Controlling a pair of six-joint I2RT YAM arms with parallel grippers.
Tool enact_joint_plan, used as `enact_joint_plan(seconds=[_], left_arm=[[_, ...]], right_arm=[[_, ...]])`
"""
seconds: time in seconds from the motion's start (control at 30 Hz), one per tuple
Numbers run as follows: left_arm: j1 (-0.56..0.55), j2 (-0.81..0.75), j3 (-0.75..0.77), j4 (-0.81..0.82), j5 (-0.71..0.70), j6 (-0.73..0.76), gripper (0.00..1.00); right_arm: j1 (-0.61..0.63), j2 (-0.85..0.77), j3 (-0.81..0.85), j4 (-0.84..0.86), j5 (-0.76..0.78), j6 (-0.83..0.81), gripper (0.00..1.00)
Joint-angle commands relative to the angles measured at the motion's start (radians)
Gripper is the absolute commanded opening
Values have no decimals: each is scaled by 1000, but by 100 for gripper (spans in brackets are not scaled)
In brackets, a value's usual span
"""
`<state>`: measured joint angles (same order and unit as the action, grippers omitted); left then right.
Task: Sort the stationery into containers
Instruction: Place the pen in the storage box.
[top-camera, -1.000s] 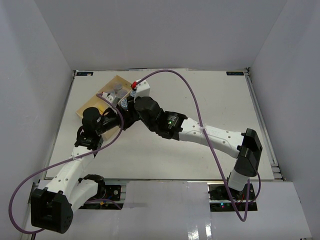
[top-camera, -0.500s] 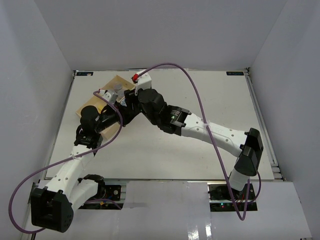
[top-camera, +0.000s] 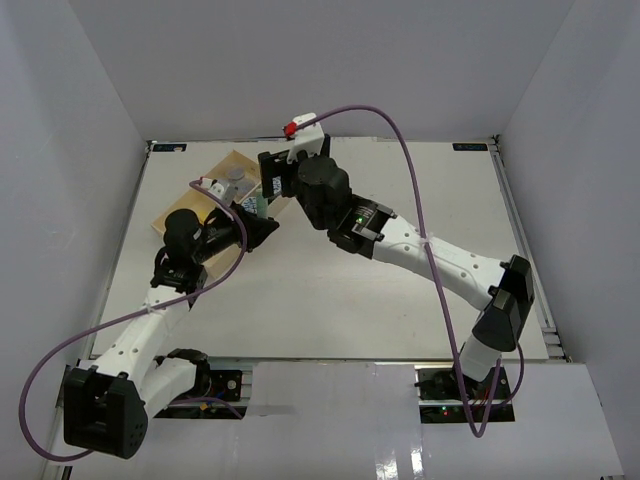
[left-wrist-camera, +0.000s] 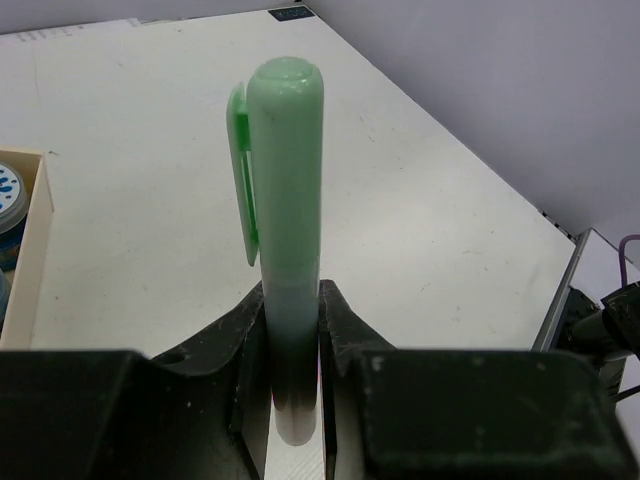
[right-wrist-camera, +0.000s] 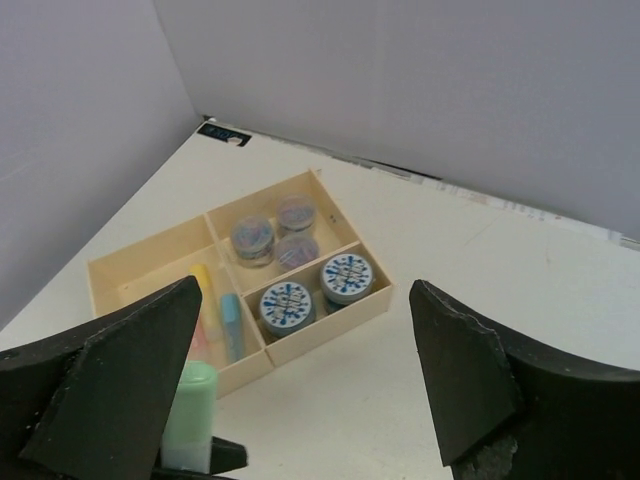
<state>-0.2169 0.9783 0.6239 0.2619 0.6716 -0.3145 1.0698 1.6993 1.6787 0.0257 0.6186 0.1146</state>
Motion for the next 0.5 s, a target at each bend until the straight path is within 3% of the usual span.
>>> enact_joint_plan(seconds=[0.0, 0.13, 0.2, 0.33, 0.47], left_arm=[[8, 8, 46, -7, -15, -11, 3], [7, 31, 59, -61, -81, -24, 4], [8, 51, 83, -136, -186, -37, 1], [36, 140, 134, -257, -372, -61, 0], [166, 212, 163, -339, -466, -104, 1]], right_arm=[[-51, -110, -37, 80, 108, -55, 93], [-117, -280, -213, 85, 168, -30, 97], [-149, -386, -342, 83, 190, -20, 100], [-166, -559, -562, 82, 225, -15, 92], [-169, -742, -782, 80, 213, -20, 92]])
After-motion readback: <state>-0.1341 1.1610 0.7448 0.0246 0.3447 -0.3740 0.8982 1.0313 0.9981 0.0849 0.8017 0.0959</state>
